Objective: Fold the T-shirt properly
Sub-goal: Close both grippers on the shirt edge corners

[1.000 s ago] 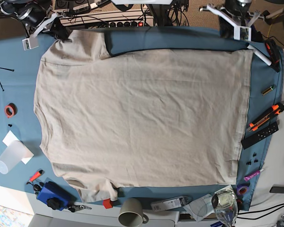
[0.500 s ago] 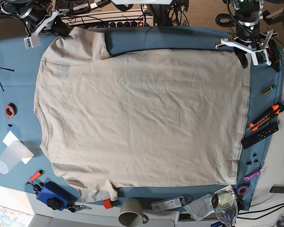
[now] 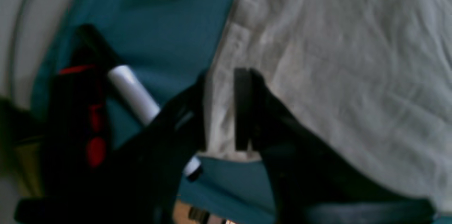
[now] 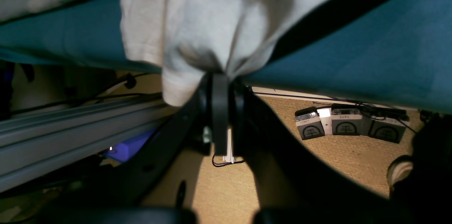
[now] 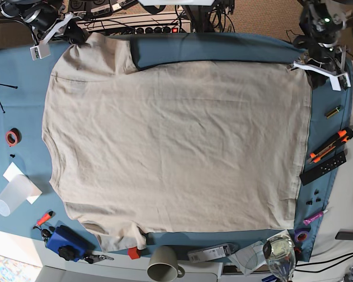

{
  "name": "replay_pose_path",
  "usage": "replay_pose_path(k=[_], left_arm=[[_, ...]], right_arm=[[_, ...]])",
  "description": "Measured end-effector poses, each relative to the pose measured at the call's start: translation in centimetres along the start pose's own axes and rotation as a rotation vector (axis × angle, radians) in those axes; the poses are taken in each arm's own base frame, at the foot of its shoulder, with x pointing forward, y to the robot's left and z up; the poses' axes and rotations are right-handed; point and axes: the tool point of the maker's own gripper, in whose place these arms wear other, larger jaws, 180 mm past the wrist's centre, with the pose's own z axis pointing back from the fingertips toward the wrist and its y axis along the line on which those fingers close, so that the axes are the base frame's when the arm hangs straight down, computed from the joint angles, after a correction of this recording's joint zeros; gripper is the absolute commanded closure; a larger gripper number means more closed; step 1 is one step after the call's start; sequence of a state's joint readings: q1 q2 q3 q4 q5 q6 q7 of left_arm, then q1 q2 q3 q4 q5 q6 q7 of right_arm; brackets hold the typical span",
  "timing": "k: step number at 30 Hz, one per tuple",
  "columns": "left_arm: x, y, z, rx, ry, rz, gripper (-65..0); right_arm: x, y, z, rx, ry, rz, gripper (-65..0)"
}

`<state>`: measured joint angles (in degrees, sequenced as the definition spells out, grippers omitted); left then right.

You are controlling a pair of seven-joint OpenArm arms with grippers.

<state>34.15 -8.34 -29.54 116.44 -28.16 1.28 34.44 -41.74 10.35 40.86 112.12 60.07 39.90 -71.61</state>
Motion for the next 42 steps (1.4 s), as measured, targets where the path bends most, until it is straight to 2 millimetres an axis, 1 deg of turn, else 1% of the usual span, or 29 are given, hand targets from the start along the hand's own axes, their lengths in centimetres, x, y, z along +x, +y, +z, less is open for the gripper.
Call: replay_pose_path(k=[3, 6, 10, 15, 18, 25, 27, 29, 31, 32, 33, 35, 37, 38, 40, 42], left_arm=[[-0.9, 1.4, -1.2, -0.024, 0.054, -0.001, -10.3], [-1.2, 1.2, -2.0, -0.082, 0.079, -0.039, -11.1], [-0.8, 0.2, -2.0, -0.152, 0.061, -0.095, -16.6], [-0.7, 0.5, -2.1, -0.132, 0.056, -0.125, -17.3], [-0.7, 0.4, -2.1, -0.139, 0.054, -0.117, -20.6], [-0.8, 0.5, -2.1, -0.134, 0.056, -0.127, -20.9], [-0.2, 0.6, -2.1, -0.118, 0.012, -0.142, -20.9], [0.8, 0.4, -2.1, -0.116, -0.061, -0.145, -20.9], [0.6, 0.5, -2.1, -0.109, -0.049, -0.155, -20.9], [0.2, 0.6, -2.2, -0.106, -0.026, -0.157, -22.0], [-0.4, 0.7, -2.2, -0.102, 0.008, -0.16, -24.4], [-1.2, 0.8, -2.2, -0.1, 0.048, -0.161, -31.8], [-1.2, 0.8, -2.2, -0.1, 0.05, -0.161, -38.0], [-1.2, 0.8, -2.2, -0.1, 0.05, -0.161, -39.2], [-1.2, 0.8, -2.2, -0.099, 0.051, -0.161, -39.3], [-1.8, 0.8, -2.1, -0.101, 0.086, -0.157, -39.3]], right_arm=[[0.0, 0.0, 0.0, 0.0, -0.001, 0.0, 0.0], [0.0, 0.0, 0.0, 0.001, -0.001, -0.001, 0.0], [0.0, 0.0, 0.0, 0.001, 0.0, -0.001, 0.0], [0.0, 0.0, 0.0, 0.001, 0.0, -0.001, 0.0], [-0.1, 0.0, 0.0, 0.001, 0.003, -0.001, 0.0], [-0.2, 0.0, 0.0, 0.001, 0.012, -0.001, 0.0], [-0.3, 0.0, 0.0, 0.001, 0.015, -0.001, 0.0], [-0.4, 0.0, 0.0, 0.001, 0.021, -0.001, 0.0], [-0.5, 0.0, 0.0, 0.0, 0.027, -0.001, 0.0], [-0.5, 0.0, 0.0, 0.0, 0.03, 0.0, 0.0], [-0.5, 0.0, 0.0, 0.001, 0.03, -0.001, 0.0], [-0.6, 0.0, 0.0, 0.001, 0.033, -0.001, 0.0], [-0.6, 0.0, 0.0, 0.001, 0.033, -0.001, 0.0], [-0.6, 0.0, 0.0, 0.0, 0.033, 0.0, 0.0], [-0.6, 0.0, 0.0, 0.001, 0.033, -0.001, 0.0], [-0.6, 0.0, 0.0, 0.001, 0.032, -0.001, 0.0]])
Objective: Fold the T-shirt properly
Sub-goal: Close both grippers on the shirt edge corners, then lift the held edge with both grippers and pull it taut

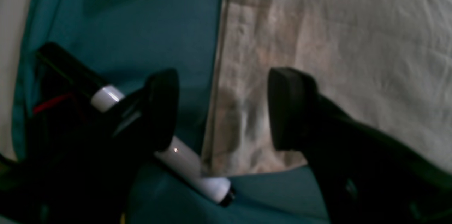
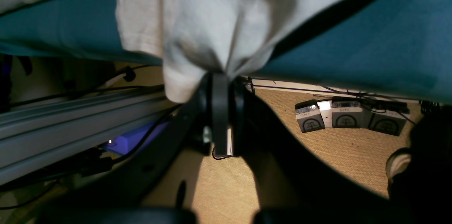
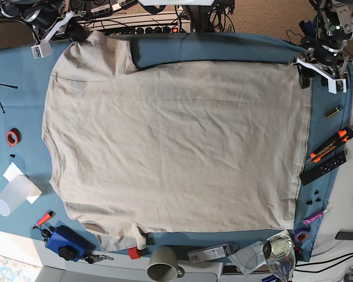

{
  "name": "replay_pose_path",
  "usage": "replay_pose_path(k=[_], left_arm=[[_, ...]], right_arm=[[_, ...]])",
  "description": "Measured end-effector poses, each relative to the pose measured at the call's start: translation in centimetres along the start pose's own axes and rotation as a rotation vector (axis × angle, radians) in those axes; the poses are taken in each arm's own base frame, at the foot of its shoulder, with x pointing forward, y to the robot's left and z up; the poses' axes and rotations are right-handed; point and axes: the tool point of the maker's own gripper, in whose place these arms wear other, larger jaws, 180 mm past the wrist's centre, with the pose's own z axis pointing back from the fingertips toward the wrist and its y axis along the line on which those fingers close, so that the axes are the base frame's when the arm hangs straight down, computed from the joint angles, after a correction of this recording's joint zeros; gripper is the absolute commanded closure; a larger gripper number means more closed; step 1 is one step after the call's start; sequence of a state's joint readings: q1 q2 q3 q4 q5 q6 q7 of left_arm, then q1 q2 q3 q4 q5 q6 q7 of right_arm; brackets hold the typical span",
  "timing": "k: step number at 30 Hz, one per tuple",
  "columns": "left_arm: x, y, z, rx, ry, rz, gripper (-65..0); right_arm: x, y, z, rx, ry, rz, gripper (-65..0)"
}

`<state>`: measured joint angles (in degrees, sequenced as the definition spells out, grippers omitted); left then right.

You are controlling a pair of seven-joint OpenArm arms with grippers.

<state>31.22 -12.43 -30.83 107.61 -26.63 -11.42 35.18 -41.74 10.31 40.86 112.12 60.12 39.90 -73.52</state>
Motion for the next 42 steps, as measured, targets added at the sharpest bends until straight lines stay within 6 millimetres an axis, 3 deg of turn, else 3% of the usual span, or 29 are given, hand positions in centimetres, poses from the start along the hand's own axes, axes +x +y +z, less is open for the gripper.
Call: replay_pose_path(k=[9, 13, 19, 26, 36, 42], left_arm=[[-1.9, 0.4, -0.5, 0.014, 0.048, 0.055, -39.2], [-2.1, -0.3, -0.7, -0.056, 0.055, 0.102, -37.7], [-2.4, -2.0, -0.6, -0.132, 0.065, 0.163, -18.5], [-2.9, -2.2, -0.5, -0.146, 0.105, 0.158, -0.6], [-3.0, -3.4, 0.4, -0.167, 0.155, 0.129, 0.0], [-1.5, -2.3, 2.1, -0.125, 0.127, 0.089, 0.0]], right_arm=[[0.0, 0.0, 0.0, 0.0, 0.0, 0.0, 0.0], [0.0, 0.0, 0.0, 0.0, 0.0, 0.0, 0.0], [0.0, 0.0, 0.0, 0.003, -0.002, -0.001, 0.0], [0.3, 0.0, 0.0, 0.002, -0.016, -0.001, 0.0], [2.8, -0.3, 0.1, -0.007, -0.123, 0.008, 0.0], [4.7, -2.0, 3.5, -0.102, -0.195, 0.028, 0.0]])
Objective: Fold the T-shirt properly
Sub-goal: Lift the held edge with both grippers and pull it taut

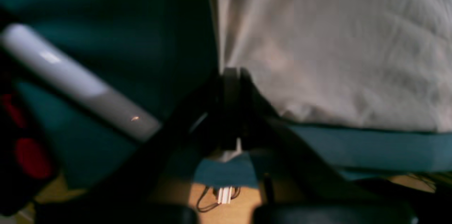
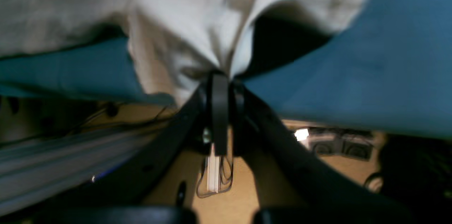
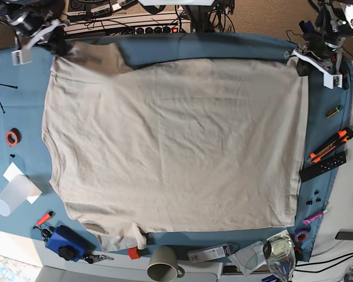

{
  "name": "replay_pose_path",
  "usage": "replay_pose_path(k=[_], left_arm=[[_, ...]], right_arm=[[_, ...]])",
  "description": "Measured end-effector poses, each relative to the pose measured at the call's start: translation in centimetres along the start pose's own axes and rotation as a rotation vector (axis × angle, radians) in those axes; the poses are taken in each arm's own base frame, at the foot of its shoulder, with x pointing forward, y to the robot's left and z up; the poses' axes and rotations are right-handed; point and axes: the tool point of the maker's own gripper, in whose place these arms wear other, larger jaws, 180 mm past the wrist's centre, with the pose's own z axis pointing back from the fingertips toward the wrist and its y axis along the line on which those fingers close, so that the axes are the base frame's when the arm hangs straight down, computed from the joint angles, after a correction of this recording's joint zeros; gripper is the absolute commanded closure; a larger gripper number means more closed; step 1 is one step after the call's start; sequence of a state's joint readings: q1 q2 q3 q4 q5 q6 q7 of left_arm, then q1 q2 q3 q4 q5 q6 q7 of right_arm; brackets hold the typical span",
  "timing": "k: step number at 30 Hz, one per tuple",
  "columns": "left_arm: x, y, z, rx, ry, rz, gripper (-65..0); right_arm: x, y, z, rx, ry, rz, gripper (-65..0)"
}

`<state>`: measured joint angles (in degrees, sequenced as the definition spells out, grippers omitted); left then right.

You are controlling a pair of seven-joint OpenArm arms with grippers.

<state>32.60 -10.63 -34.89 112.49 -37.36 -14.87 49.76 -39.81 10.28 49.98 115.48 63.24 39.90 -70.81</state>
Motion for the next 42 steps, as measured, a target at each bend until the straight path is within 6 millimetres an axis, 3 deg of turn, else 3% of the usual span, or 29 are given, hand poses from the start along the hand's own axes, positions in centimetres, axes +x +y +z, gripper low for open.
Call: replay_pose_path(k=[4, 11, 15, 21, 25, 33, 38, 42], left_arm=[[-0.4, 0.5, 1.4, 0.025, 0.008, -0.016, 0.0], [-1.4, 0.6, 3.2, 0.048, 0.04, -0.042, 0.0], [-2.0, 1.0, 4.1, 0.066, 0.058, -0.052, 0.0], [-2.1, 3.1, 6.1, 0.138, 0.08, -0.05, 0.0], [-1.5, 3.8, 7.4, 0.132, 0.045, -0.027, 0.0], [-0.9, 3.2, 7.2, 0.095, 0.018, -0.021, 0.0], [-0.8, 3.2, 7.2, 0.093, 0.016, -0.019, 0.0], [-0.5, 3.2, 7.1, 0.096, 0.007, -0.023, 0.0]], right_arm=[[0.1, -0.2, 1.6, 0.002, 0.004, -0.019, 0.0], [-3.8, 0.5, 3.6, 0.01, 0.107, -0.09, 0.0], [-4.9, 1.3, 4.8, 0.032, 0.103, -0.164, 0.0], [-2.8, 0.2, 7.1, -0.002, -0.003, -0.179, 0.0], [-3.1, -0.5, 8.3, -0.046, 0.008, -0.177, 0.0], [-1.6, -0.6, 7.3, -0.035, -0.054, -0.161, 0.0], [-1.5, -1.7, 6.4, -0.083, -0.027, -0.13, 0.0], [-1.8, -1.4, 4.6, -0.059, 0.036, -0.084, 0.0]])
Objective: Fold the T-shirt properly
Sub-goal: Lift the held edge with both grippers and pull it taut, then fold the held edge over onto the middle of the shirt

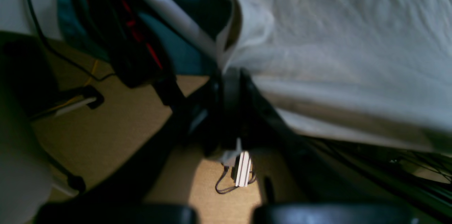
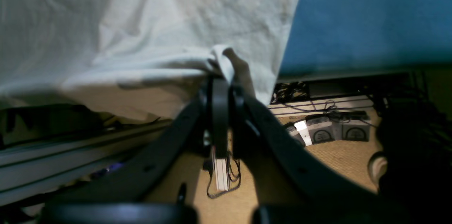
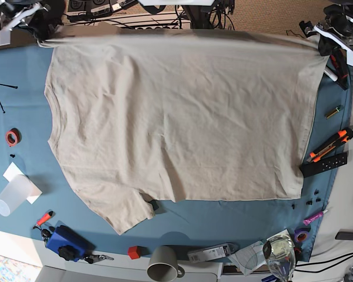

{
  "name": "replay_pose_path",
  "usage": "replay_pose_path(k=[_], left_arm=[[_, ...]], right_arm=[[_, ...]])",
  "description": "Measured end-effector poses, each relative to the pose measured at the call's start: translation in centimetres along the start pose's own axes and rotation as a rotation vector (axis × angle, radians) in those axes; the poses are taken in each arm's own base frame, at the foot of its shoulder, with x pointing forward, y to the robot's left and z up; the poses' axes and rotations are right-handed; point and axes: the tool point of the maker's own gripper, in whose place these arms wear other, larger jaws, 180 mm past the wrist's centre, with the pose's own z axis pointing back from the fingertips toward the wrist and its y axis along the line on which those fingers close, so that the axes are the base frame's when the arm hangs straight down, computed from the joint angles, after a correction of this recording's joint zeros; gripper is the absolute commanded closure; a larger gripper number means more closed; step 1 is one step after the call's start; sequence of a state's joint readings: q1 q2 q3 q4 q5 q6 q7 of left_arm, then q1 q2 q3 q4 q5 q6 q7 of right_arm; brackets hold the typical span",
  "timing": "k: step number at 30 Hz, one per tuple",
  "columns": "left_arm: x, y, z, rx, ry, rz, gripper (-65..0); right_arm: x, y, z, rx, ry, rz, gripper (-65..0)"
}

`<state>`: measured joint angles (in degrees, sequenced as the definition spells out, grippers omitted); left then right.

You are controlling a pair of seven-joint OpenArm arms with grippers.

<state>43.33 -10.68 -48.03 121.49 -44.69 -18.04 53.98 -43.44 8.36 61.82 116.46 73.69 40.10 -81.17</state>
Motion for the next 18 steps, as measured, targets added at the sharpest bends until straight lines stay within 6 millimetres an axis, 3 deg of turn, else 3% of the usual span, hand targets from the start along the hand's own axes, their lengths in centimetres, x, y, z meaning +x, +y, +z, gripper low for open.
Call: replay_pose_path(k=[4, 8, 10, 18], left_arm=[[1.2, -0.2, -0.6, -0.006, -0.037, 0.002, 0.0], [0.9, -0.6, -1.5, -0.009, -0.021, -0.021, 0.0], [0.8, -0.8, -2.0, 0.003, -0.02, -0.02, 0.0], [3.9, -0.5, -3.2, 0.061, -0.114, -0.043, 0.0]], right_arm=[[0.5, 0.4, -2.0, 0.005, -0.006, 0.039, 0.0], [1.0, 0.1, -3.3, -0.029, 0.0, 0.077, 0.0], [1.8, 0.0, -3.6, -0.035, -0.023, 0.086, 0.0], [5.6, -0.6, -4.2, -0.054, -0.099, 0.163, 0.0]])
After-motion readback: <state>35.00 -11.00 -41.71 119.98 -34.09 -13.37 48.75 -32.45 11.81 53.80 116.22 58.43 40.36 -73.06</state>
